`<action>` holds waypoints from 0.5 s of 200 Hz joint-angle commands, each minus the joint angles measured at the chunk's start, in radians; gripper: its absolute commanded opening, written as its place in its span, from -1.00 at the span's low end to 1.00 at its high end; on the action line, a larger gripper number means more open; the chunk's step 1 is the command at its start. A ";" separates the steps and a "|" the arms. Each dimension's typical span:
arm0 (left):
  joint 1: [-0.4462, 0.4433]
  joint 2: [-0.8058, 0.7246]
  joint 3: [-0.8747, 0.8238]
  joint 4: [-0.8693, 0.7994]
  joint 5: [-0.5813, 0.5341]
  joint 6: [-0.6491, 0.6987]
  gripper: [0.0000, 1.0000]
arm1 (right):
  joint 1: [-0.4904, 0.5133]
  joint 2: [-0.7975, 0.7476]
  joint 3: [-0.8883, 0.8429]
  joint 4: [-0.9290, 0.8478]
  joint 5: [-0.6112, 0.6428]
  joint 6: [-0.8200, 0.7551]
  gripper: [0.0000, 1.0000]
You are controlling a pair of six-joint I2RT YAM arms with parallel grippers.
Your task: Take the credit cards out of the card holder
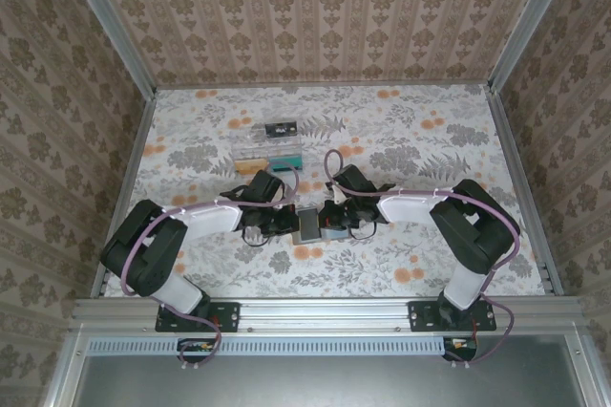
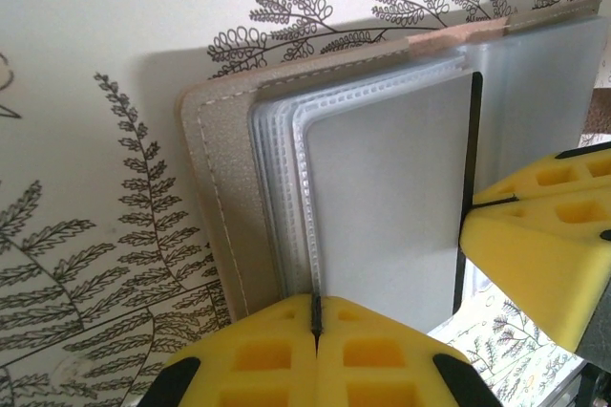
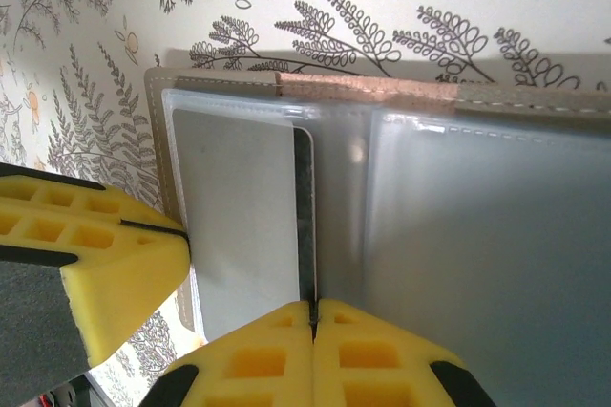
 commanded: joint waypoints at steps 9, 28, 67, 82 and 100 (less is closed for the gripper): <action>-0.007 0.015 -0.017 -0.032 -0.033 0.008 -1.00 | -0.038 -0.043 -0.030 -0.003 -0.006 -0.006 -1.00; -0.005 0.015 -0.020 -0.035 -0.038 0.006 -1.00 | -0.057 -0.059 -0.050 -0.008 -0.021 -0.016 -1.00; -0.005 0.018 -0.019 -0.033 -0.035 0.004 -1.00 | -0.062 -0.068 -0.065 -0.003 -0.030 -0.018 -1.00; -0.005 0.018 -0.017 -0.033 -0.032 0.006 -1.00 | -0.062 -0.063 -0.064 0.008 -0.038 -0.011 -0.83; -0.005 0.018 -0.013 -0.034 -0.029 0.007 -1.00 | -0.062 -0.057 -0.066 0.028 -0.043 -0.003 -0.52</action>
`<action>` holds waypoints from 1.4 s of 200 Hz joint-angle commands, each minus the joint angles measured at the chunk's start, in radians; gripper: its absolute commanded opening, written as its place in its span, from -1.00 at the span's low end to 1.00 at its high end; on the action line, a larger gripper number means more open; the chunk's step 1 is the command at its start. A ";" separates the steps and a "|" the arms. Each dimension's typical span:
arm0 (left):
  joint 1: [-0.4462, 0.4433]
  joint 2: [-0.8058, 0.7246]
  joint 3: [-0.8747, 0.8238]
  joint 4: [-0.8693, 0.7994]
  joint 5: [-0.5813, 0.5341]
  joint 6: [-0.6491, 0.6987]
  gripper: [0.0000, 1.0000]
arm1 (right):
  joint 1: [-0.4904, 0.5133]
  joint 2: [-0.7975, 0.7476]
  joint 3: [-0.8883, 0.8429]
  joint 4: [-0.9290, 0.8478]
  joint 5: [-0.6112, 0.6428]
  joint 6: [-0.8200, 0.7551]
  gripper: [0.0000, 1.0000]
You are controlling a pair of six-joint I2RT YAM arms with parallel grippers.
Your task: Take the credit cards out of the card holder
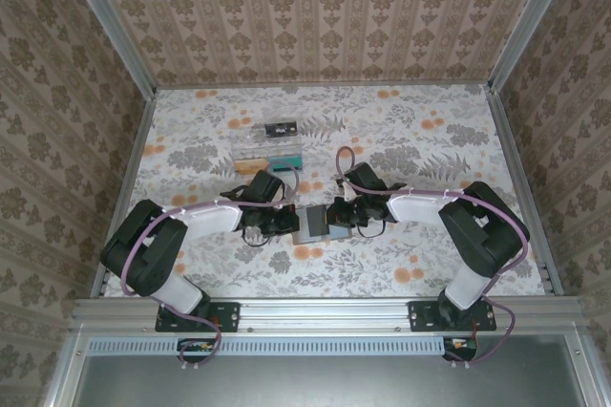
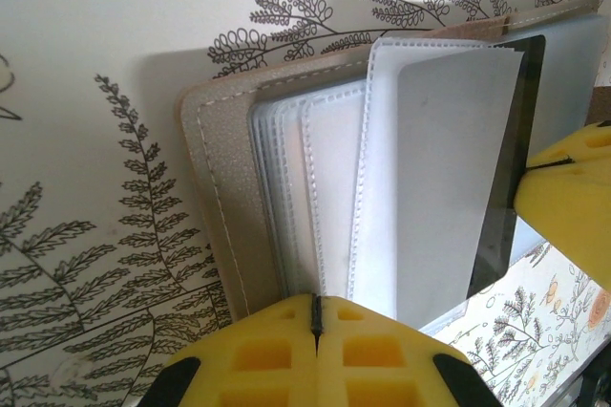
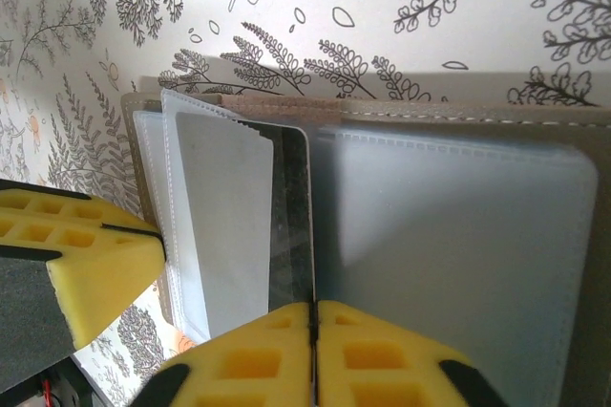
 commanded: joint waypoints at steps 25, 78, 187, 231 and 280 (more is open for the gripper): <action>-0.007 0.020 -0.014 -0.032 -0.024 0.007 -1.00 | 0.001 0.014 -0.015 0.060 -0.042 0.026 -0.45; -0.008 0.014 -0.017 -0.033 -0.021 0.004 -1.00 | 0.006 0.060 -0.008 0.116 -0.079 0.052 -0.46; -0.008 0.013 -0.022 -0.058 -0.059 -0.039 -1.00 | 0.008 0.060 -0.056 0.138 -0.085 0.059 -0.99; -0.002 0.008 -0.041 -0.068 -0.082 -0.059 -1.00 | -0.010 0.010 -0.102 0.111 -0.060 0.048 -1.00; -0.001 -0.002 -0.045 -0.073 -0.086 -0.060 -1.00 | -0.032 -0.055 -0.145 0.086 -0.055 0.037 -1.00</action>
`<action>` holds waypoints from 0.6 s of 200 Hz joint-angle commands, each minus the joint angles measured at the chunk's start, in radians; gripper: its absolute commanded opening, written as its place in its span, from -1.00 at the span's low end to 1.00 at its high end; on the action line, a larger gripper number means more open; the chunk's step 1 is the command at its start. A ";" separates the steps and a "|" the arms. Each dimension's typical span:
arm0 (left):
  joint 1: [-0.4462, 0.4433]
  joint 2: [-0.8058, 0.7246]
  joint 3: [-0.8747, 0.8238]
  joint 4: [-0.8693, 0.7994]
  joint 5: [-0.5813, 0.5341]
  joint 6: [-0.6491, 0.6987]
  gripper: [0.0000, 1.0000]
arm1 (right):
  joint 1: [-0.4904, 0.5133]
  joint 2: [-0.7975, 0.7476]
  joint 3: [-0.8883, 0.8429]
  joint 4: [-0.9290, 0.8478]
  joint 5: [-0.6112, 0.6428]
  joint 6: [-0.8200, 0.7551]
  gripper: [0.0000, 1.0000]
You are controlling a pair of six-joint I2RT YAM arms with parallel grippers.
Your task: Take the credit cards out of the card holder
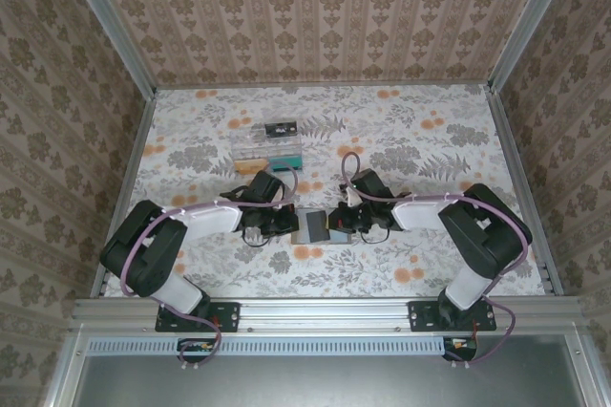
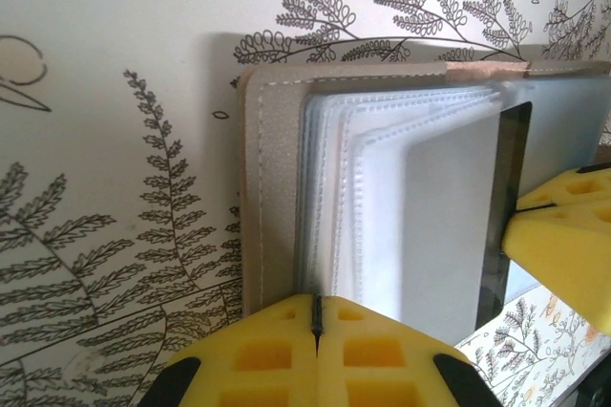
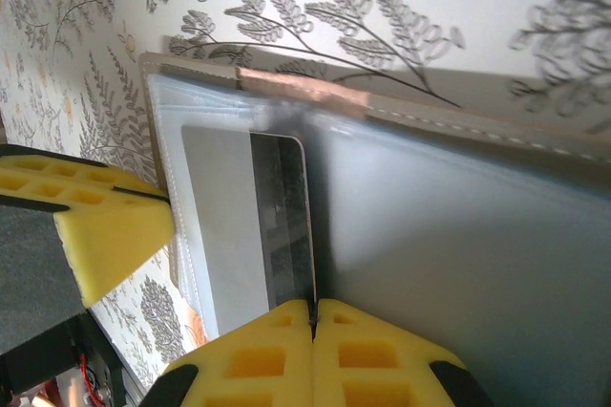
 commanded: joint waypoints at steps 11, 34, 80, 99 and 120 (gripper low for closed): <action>0.000 0.000 -0.038 -0.074 -0.063 -0.022 -1.00 | -0.014 -0.045 -0.030 -0.077 0.024 -0.020 -1.00; 0.001 -0.002 -0.038 -0.071 -0.063 -0.023 -1.00 | -0.022 -0.063 -0.041 -0.088 0.038 -0.022 -1.00; 0.000 -0.004 -0.035 -0.076 -0.066 -0.020 -1.00 | -0.056 -0.114 -0.061 -0.105 0.073 -0.019 -1.00; 0.001 -0.005 -0.032 -0.079 -0.065 -0.014 -1.00 | -0.067 -0.123 -0.062 -0.123 0.075 -0.032 -1.00; 0.003 -0.007 -0.025 -0.085 -0.062 -0.009 -1.00 | -0.098 -0.152 -0.075 -0.130 0.074 -0.036 -1.00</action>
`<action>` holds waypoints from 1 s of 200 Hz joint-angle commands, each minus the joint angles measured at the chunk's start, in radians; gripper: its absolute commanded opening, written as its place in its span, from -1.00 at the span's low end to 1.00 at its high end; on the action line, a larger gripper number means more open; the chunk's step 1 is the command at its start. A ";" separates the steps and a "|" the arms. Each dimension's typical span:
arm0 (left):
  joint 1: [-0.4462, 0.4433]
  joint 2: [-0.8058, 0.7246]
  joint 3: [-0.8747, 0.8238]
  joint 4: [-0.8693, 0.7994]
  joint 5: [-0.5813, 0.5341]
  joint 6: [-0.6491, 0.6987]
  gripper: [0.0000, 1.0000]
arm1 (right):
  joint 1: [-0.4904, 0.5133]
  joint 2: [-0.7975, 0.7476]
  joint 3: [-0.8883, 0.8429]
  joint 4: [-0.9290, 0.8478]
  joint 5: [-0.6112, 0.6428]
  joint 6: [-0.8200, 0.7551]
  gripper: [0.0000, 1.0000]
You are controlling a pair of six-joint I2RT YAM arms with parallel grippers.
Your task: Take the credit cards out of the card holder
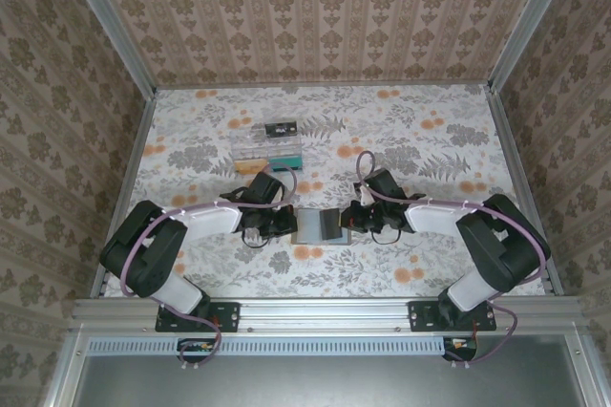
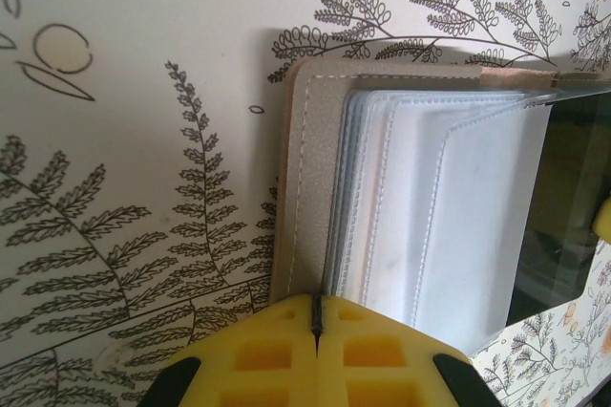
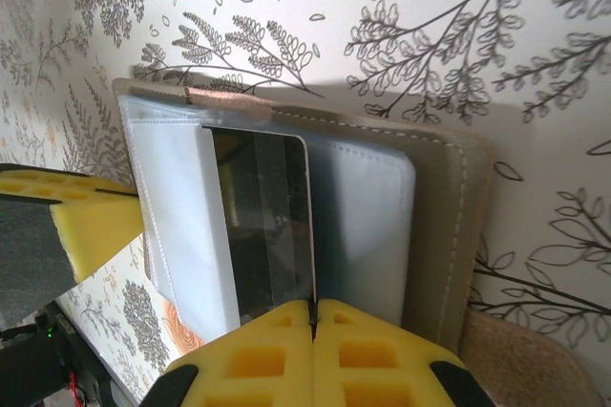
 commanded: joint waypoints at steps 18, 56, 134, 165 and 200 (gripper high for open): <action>0.005 -0.012 -0.009 -0.092 -0.041 0.008 -1.00 | -0.048 -0.081 -0.017 -0.068 0.020 -0.041 -1.00; 0.049 -0.080 0.022 -0.119 -0.016 0.015 -0.68 | -0.060 -0.129 0.021 -0.115 -0.004 -0.063 -1.00; 0.137 -0.261 0.005 0.141 0.137 -0.143 0.03 | -0.066 -0.234 0.114 -0.144 -0.052 -0.050 -1.00; 0.159 -0.254 -0.012 0.331 0.212 -0.248 0.00 | -0.074 -0.254 0.168 -0.127 -0.094 -0.029 -1.00; 0.166 -0.227 -0.016 0.480 0.258 -0.333 -0.02 | -0.086 -0.249 0.209 -0.035 -0.165 0.027 -1.00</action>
